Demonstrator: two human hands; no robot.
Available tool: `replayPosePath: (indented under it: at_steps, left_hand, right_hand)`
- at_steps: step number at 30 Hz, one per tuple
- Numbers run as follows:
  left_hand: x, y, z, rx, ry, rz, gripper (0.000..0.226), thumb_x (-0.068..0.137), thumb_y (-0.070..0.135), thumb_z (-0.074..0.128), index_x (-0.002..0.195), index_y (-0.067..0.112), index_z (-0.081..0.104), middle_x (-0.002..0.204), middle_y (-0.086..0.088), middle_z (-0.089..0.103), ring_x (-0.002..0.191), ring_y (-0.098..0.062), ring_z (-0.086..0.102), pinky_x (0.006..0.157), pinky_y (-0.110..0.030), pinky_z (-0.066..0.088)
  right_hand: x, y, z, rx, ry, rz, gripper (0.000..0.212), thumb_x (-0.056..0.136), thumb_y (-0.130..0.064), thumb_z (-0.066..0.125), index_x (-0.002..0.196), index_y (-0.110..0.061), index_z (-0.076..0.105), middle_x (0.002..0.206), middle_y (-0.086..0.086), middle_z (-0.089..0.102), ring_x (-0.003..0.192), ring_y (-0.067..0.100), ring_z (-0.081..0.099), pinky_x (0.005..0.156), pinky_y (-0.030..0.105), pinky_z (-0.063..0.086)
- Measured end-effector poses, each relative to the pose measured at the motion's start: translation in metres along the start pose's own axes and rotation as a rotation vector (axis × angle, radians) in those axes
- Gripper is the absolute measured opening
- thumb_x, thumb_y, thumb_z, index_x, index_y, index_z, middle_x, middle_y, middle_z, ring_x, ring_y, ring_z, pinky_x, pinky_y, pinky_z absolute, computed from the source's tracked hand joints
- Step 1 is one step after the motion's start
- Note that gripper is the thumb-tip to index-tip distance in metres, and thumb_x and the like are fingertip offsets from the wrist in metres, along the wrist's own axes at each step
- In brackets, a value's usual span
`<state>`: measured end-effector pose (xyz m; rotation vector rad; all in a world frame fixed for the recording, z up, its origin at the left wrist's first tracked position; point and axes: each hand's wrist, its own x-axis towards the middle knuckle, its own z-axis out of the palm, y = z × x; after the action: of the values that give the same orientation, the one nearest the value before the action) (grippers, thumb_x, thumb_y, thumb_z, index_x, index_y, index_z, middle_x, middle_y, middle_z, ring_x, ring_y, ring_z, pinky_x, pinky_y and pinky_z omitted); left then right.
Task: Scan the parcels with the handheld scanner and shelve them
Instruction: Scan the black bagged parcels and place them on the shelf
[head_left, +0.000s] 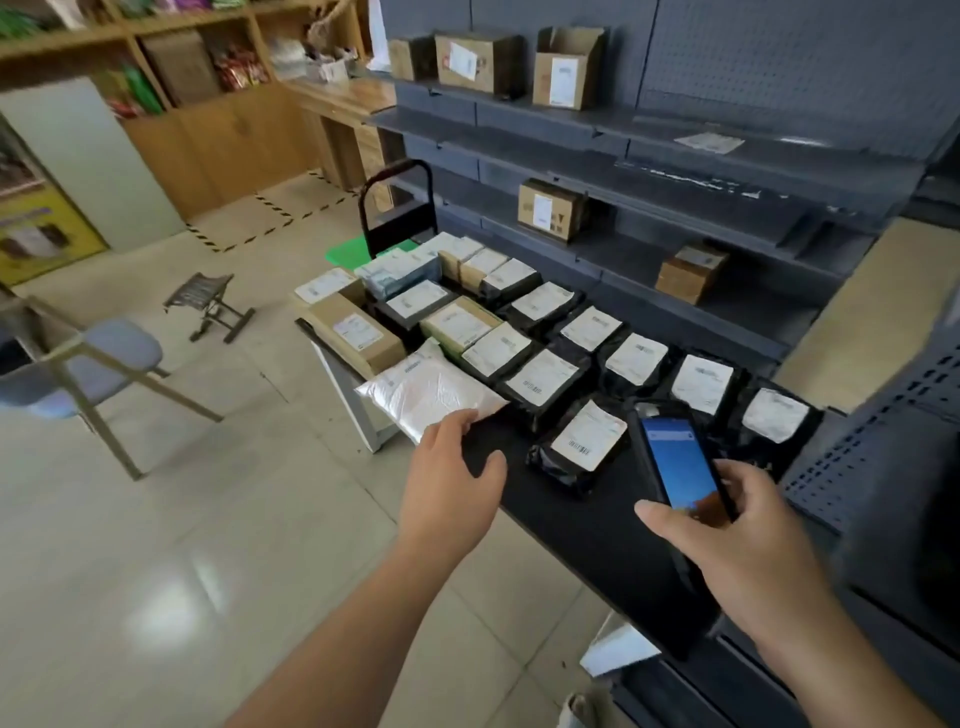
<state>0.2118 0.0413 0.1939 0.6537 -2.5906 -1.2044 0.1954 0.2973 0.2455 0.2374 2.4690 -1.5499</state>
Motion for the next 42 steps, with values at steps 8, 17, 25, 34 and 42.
replayPosePath:
  at_steps: [8, 17, 25, 34, 42]
  left_hand:
    - [0.08, 0.0, 0.031, 0.021, -0.114, -0.107, 0.058, 0.1, 0.039, 0.061, 0.153, 0.036, 0.038, 0.145, 0.011, 0.048, 0.103, 0.001, 0.054, 0.084, -0.023, 0.046]
    - [0.162, 0.005, 0.093, 0.108, -0.318, -0.167, 0.056, 0.097, 0.042, 0.059, 0.15, 0.038, 0.039, 0.137, 0.014, 0.051, 0.111, -0.007, 0.053, 0.092, -0.039, 0.058]
    - [0.227, -0.007, 0.166, 0.194, -0.578, -0.139, 0.05, 0.099, 0.035, 0.06, 0.147, 0.024, 0.049, 0.133, 0.009, 0.059, 0.105, -0.005, 0.058, 0.086, -0.024, 0.046]
    - [0.285, -0.041, 0.247, 0.304, -0.873, -0.153, 0.066, 0.104, 0.033, 0.05, 0.164, 0.013, 0.03, 0.159, -0.007, 0.048, 0.129, -0.023, 0.058, 0.085, -0.029, 0.047]
    - [0.29, -0.057, 0.304, 0.446, -0.931, -0.274, 0.054, 0.105, 0.017, 0.039, 0.158, 0.006, 0.031, 0.154, -0.014, 0.049, 0.128, -0.034, 0.057, 0.096, -0.043, 0.051]
  right_hand:
    - [0.089, -0.017, 0.021, 0.066, -0.008, 0.027, 0.063, 0.076, -0.034, 0.091, 0.123, -0.027, 0.05, 0.101, -0.006, 0.065, 0.086, 0.011, 0.064, 0.064, 0.027, 0.045]
    - [0.173, -0.015, 0.033, 0.105, 0.011, 0.161, 0.063, 0.074, -0.036, 0.093, 0.118, -0.029, 0.048, 0.101, -0.007, 0.063, 0.087, 0.01, 0.064, 0.067, 0.029, 0.049]
    - [0.197, 0.014, 0.051, 0.057, 0.08, 0.357, 0.067, 0.074, -0.039, 0.093, 0.12, -0.033, 0.044, 0.098, -0.006, 0.067, 0.086, 0.009, 0.065, 0.067, 0.024, 0.047]
    - [0.208, 0.037, 0.099, 0.103, 0.204, 0.637, 0.077, 0.073, -0.041, 0.092, 0.129, -0.035, 0.039, 0.103, -0.008, 0.066, 0.088, 0.002, 0.063, 0.067, 0.018, 0.043]
    - [0.2, 0.052, 0.125, 0.139, 0.281, 0.754, 0.083, 0.071, -0.041, 0.093, 0.136, -0.034, 0.041, 0.102, -0.014, 0.066, 0.089, 0.001, 0.063, 0.071, 0.019, 0.043]
